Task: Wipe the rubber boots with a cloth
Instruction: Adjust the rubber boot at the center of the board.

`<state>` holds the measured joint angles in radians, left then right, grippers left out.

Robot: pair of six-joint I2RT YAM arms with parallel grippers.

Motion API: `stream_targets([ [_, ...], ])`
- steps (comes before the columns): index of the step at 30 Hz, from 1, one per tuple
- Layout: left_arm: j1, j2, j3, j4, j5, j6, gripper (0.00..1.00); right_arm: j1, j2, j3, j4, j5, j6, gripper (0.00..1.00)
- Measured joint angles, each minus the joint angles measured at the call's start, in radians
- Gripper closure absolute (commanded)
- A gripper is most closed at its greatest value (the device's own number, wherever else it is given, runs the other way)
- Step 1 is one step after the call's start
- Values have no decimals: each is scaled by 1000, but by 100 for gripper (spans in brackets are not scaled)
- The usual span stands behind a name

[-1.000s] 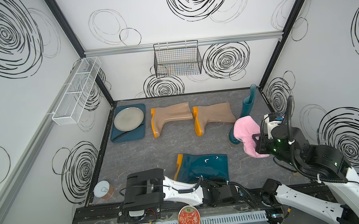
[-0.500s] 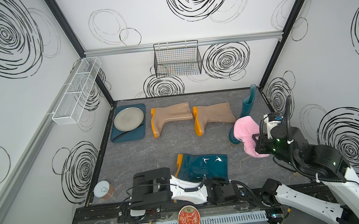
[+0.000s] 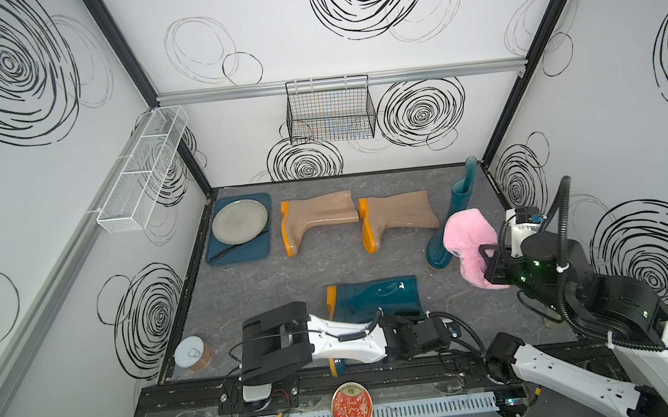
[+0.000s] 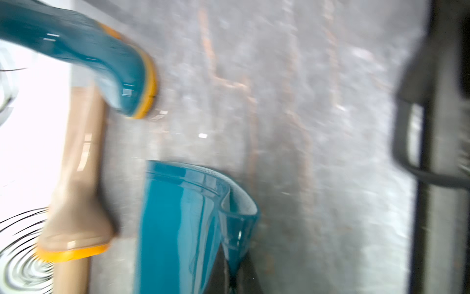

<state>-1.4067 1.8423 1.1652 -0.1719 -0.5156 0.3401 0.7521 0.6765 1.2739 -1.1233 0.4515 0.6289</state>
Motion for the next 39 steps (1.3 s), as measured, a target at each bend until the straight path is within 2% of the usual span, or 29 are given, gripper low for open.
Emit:
stream_targets([
  [6,39,-79,157,-53,-81,19,100,0,-69,33,4,65,11,100],
  [11,44,-75,325,-112,-152,-6,100,0,-94,68,9,69,9,100],
  [15,55,-68,385,-120,-191,-71,100,0,-95,72,21,66,6,100],
  [19,89,-64,383,-112,-195,-179,100,0,-105,50,39,56,2,100],
  [23,103,-76,311,-23,-219,-256,100,0,-109,-4,57,43,2,100],
  [26,100,-112,199,43,-245,-304,100,0,-113,-79,85,16,3,100],
  [34,108,-295,-64,79,-330,-455,100,0,-69,-349,242,-220,5,100],
  [39,151,-426,-215,78,-367,-592,100,0,8,-439,359,-332,8,100],
])
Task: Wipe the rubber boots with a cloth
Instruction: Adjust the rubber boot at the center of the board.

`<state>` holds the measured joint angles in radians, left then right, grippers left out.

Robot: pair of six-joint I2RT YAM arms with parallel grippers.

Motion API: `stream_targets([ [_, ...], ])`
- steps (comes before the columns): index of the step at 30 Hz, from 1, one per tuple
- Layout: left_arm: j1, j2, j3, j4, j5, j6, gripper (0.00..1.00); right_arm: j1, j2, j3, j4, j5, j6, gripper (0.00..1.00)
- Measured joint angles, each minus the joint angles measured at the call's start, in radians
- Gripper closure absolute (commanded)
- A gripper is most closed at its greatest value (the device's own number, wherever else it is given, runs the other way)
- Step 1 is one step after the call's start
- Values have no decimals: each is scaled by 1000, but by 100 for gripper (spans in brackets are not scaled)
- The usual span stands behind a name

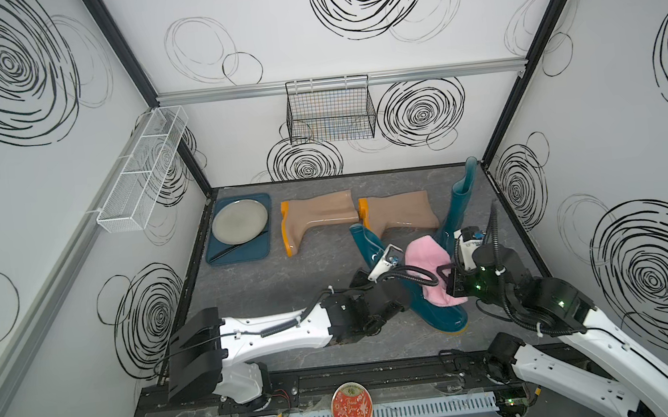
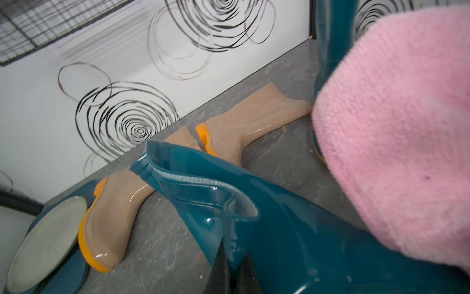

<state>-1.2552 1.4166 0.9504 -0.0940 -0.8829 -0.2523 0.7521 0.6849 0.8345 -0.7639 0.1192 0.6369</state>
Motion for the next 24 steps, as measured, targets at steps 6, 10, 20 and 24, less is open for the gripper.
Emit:
stream_targets([
  [6,-3,-111,-227,-11,-35,-157,100,35,78,-105,158,-105,38,100],
  [10,-6,-204,-373,-3,-58,-228,100,187,164,-121,264,-99,63,100],
  [20,114,-215,-496,156,-26,-334,100,306,361,-143,387,-70,114,100],
  [24,166,-150,-459,231,-6,-332,100,275,336,-143,386,-22,109,100],
])
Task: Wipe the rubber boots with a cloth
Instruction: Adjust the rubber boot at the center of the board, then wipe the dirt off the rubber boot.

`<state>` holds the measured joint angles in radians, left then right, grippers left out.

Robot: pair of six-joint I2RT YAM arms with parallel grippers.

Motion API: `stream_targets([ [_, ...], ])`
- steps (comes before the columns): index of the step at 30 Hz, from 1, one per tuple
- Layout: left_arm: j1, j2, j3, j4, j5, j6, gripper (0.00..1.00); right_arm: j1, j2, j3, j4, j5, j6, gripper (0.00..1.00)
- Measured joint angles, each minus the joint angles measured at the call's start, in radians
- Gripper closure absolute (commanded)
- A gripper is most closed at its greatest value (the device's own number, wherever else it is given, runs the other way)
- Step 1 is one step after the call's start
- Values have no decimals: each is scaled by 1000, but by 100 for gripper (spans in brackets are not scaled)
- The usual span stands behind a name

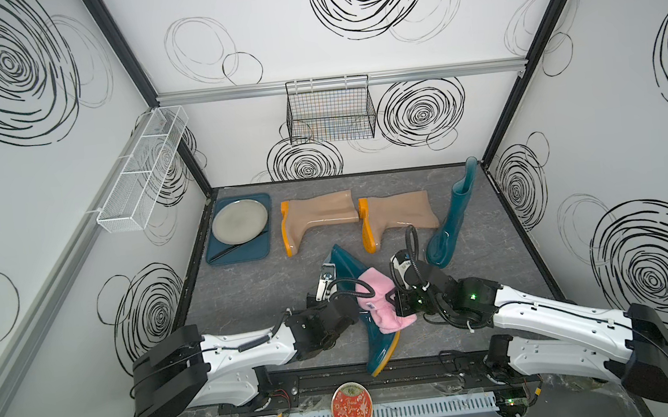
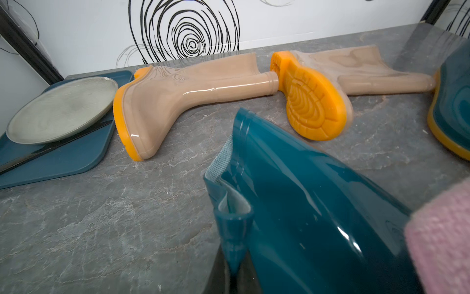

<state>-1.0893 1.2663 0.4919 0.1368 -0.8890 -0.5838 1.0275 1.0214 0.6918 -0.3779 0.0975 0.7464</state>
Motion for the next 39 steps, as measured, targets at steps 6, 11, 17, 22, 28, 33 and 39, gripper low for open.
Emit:
stream_targets([
  [6,80,40,40,113,56,12,100,-69,-34,17,-76,201,-10,100],
  [11,89,29,14,188,106,20,100,-130,77,16,-39,185,-35,100],
  [17,70,3,-73,226,130,1,100,-223,190,13,62,124,-36,100],
  [22,55,-25,-137,229,136,-29,100,-344,292,-35,119,71,-9,100],
  [28,48,-47,-177,259,148,-54,100,-406,360,-47,114,20,-12,100],
  [33,48,-47,-189,290,158,-64,100,-329,207,0,84,17,-48,100],
  [39,36,-48,-205,349,162,-63,100,-270,159,-19,222,-37,-51,100],
])
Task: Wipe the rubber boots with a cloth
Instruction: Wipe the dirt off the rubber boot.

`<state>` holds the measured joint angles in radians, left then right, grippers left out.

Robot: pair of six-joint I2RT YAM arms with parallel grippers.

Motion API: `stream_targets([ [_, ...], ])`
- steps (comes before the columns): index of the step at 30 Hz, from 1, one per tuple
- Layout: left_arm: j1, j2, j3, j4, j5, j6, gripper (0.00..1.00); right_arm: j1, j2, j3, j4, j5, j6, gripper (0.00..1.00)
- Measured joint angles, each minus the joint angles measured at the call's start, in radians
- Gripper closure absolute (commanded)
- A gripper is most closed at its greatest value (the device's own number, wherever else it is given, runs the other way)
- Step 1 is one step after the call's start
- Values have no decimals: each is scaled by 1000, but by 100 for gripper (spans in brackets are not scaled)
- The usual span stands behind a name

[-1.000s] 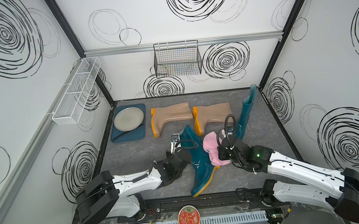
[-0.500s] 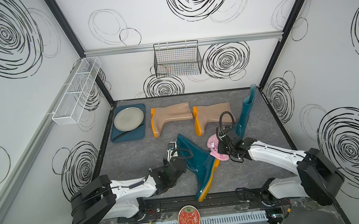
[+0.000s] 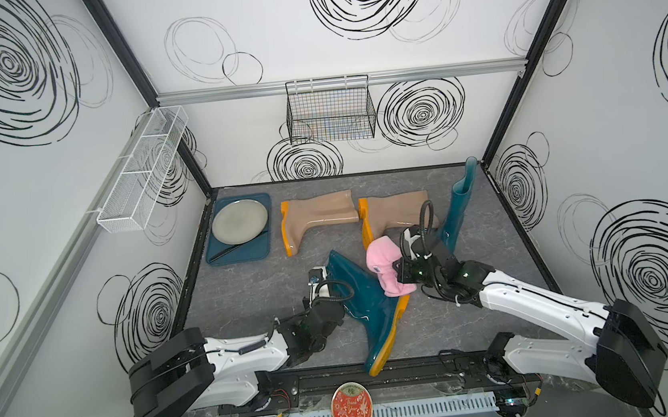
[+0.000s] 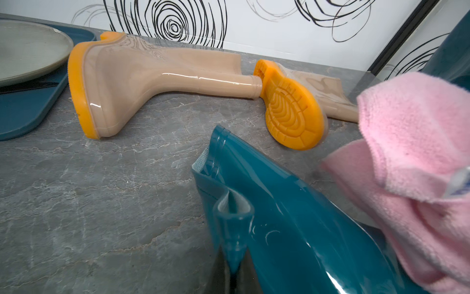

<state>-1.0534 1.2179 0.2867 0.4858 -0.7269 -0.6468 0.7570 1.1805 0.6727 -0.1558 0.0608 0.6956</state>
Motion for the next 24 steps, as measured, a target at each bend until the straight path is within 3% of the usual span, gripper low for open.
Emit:
stream_targets([
  [8,-17,-20,-45,91,-1,18,100,-150,185,-89,39,-95,21,100],
  [13,-36,-37,-56,119,-14,19,100,-199,185,-72,-25,-37,8,100],
  [16,-45,-53,-62,122,-23,15,100,-148,140,-28,-92,9,-21,100],
  [20,-57,-87,-64,115,-43,-7,100,35,18,31,-103,50,-69,100],
  [24,-80,-128,-64,108,-69,-41,100,156,-4,56,-85,40,-84,100],
])
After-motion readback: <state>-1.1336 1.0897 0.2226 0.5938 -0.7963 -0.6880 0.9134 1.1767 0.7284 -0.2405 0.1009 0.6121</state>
